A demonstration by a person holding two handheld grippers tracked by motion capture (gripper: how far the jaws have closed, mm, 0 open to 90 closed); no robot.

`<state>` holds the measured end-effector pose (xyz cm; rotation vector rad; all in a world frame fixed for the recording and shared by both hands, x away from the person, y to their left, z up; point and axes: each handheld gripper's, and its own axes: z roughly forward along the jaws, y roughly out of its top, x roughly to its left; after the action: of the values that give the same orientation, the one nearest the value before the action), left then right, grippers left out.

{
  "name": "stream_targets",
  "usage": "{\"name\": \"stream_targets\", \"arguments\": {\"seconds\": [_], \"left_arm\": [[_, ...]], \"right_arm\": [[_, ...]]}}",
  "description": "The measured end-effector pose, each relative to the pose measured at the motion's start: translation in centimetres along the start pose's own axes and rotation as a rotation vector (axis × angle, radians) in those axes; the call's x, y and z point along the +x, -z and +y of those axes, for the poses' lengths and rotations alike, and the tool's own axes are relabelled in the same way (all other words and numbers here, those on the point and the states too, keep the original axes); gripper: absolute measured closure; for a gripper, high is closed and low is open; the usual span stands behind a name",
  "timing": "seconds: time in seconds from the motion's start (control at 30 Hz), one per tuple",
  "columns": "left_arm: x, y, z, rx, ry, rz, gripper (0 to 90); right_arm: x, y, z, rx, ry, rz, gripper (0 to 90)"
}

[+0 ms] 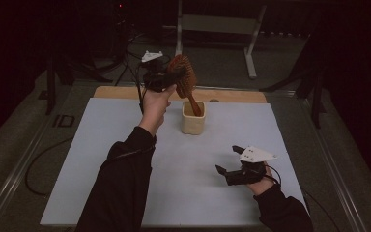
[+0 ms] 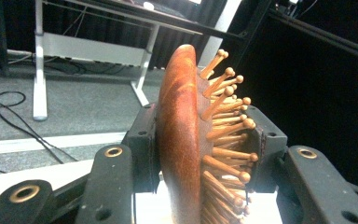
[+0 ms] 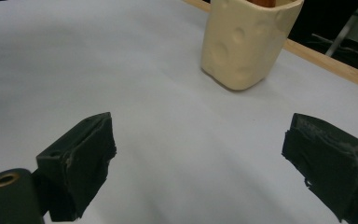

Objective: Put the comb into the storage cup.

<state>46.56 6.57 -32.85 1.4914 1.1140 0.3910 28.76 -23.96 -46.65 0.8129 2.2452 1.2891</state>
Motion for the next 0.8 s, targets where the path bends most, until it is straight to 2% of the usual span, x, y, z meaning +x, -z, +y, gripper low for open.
{"name": "stream_targets", "arguments": {"seconds": [0.13, 0.4, 0.6, 0.8], "left_arm": [[0.3, -0.5, -0.6, 0.014, 0.011, 0.012, 55.3], [0.9, -1.1, -1.6, 0.026, 0.021, 0.01, 55.3], [1.6, -1.4, -2.4, 0.034, 0.049, 0.014, 55.2], [1.7, -2.1, -3.1, 0.052, 0.052, 0.014, 55.2]], "right_arm": [[-0.1, 0.0, 0.0, 0.003, -0.001, 0.002, 8.0], [-0.1, -0.1, -0.1, 0.005, 0.001, 0.002, 8.0], [-0.1, -0.2, -0.2, 0.002, 0.002, 0.007, 8.0], [-0.2, -0.2, -0.2, 0.003, -0.001, 0.008, 8.0]]}}
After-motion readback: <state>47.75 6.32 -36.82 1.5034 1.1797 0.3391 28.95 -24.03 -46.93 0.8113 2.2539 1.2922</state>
